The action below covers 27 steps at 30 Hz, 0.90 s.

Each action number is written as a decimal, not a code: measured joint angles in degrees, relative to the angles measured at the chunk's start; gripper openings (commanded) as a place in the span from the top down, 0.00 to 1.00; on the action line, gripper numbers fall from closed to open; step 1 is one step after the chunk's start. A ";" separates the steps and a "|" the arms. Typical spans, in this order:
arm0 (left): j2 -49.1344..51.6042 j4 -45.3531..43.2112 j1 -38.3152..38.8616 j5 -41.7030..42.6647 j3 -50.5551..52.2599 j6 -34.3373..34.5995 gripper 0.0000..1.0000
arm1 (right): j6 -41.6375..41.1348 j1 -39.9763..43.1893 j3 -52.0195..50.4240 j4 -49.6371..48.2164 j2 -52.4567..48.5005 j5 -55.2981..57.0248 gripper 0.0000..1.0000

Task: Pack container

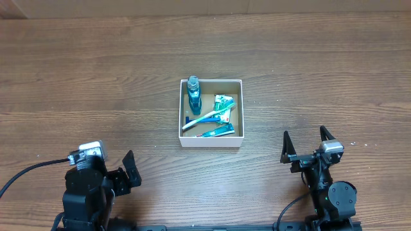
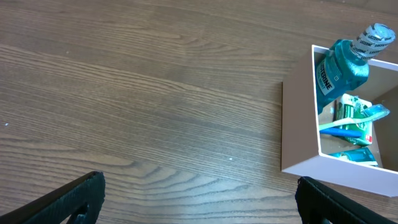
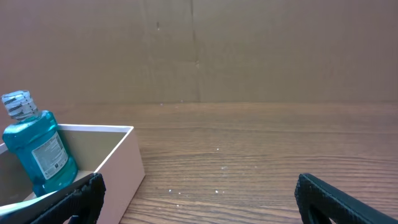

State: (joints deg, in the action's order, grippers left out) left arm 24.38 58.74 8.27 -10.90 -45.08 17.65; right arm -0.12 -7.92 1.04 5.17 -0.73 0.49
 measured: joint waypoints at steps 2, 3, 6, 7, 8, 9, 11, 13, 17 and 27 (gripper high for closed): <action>0.00 0.00 0.00 0.00 0.00 -0.02 0.00 | 0.09 0.00 0.00 0.00 0.00 -0.07 0.00; 0.00 0.00 0.00 0.00 0.00 0.00 0.00 | 0.11 0.00 0.00 0.00 0.00 -0.09 0.00; 0.00 0.00 0.00 0.00 0.00 0.00 0.00 | 0.13 0.02 0.00 0.02 0.00 -0.07 0.00; 0.00 0.00 0.00 0.00 0.00 -0.02 0.00 | 0.13 0.00 0.00 -0.02 0.00 -0.09 0.00; 0.00 0.00 0.00 0.00 0.00 0.00 0.00 | 0.13 0.00 0.00 0.00 0.00 -0.07 0.00; 0.00 0.00 0.00 0.00 0.00 0.00 0.00 | 0.15 0.00 0.00 0.00 0.00 -0.09 0.00; 0.00 0.00 0.02 0.00 0.00 -0.02 0.00 | 0.15 0.00 0.00 -0.04 0.00 -0.09 0.00; 0.00 0.00 0.02 0.00 0.00 0.00 0.00 | 0.13 0.00 0.00 -0.02 0.00 -0.09 0.00; 0.00 0.00 0.02 0.00 0.00 -0.02 0.00 | 0.13 0.02 0.00 0.00 0.00 -0.09 0.00; -8.39 -14.10 -0.46 1.31 13.25 -2.34 0.00 | 0.13 0.02 0.00 -0.04 0.00 -0.11 0.00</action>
State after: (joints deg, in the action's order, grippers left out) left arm 15.99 44.64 7.81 -9.58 -31.83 15.31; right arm 0.01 -7.90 1.04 5.13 -0.73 0.38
